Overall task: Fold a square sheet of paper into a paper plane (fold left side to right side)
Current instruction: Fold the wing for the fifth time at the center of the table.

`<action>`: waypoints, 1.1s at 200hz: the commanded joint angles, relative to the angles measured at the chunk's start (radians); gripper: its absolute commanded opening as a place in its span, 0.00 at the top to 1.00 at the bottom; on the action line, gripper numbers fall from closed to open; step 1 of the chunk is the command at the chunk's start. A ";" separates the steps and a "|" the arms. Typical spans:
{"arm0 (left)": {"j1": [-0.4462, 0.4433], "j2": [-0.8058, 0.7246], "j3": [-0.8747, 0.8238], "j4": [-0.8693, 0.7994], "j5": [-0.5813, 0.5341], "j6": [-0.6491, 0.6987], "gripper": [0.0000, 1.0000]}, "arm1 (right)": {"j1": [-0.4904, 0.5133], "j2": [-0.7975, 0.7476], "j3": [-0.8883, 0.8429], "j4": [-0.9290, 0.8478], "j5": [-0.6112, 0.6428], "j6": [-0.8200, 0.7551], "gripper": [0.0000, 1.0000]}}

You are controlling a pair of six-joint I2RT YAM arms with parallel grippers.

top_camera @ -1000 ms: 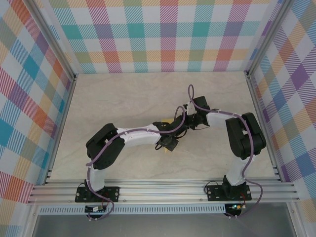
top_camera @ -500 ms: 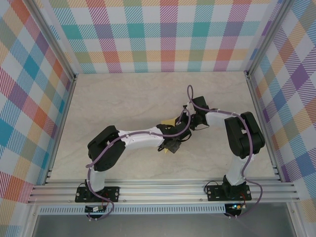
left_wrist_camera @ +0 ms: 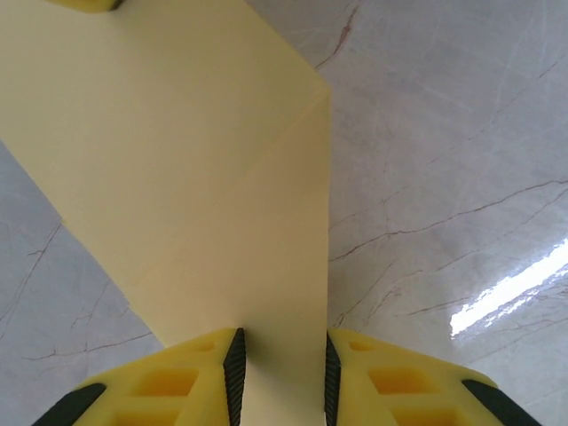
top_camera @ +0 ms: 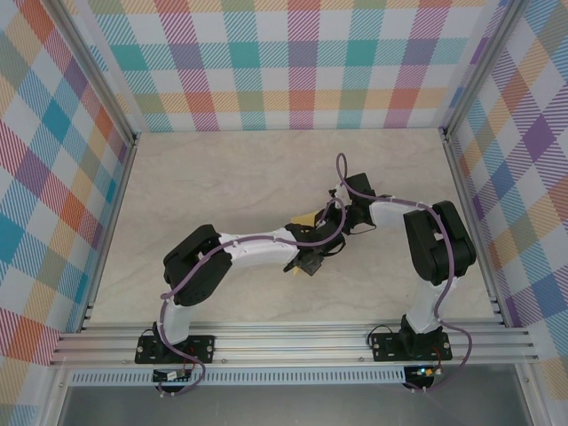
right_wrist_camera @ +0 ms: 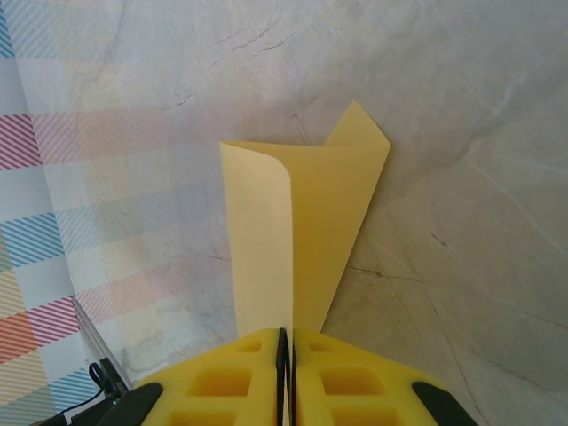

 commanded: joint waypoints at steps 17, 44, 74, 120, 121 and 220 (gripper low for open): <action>0.001 0.026 0.022 -0.030 -0.013 -0.010 0.74 | 0.007 0.011 0.020 -0.016 -0.011 -0.011 0.88; 0.023 0.014 0.003 -0.015 0.008 -0.032 0.78 | 0.006 0.002 0.020 -0.012 -0.021 -0.010 0.84; 0.043 -0.025 -0.028 0.021 0.045 -0.048 0.82 | -0.004 -0.043 0.020 -0.033 -0.005 -0.024 0.74; 0.092 -0.088 -0.068 0.088 0.126 -0.079 0.87 | -0.065 -0.190 -0.009 -0.092 0.058 -0.062 0.51; 0.094 -0.091 -0.070 0.089 0.128 -0.079 0.87 | -0.067 -0.194 -0.010 -0.093 0.060 -0.063 0.50; 0.294 -0.201 -0.268 0.441 0.570 -0.279 0.93 | -0.098 -0.300 -0.202 0.017 0.004 -0.066 0.35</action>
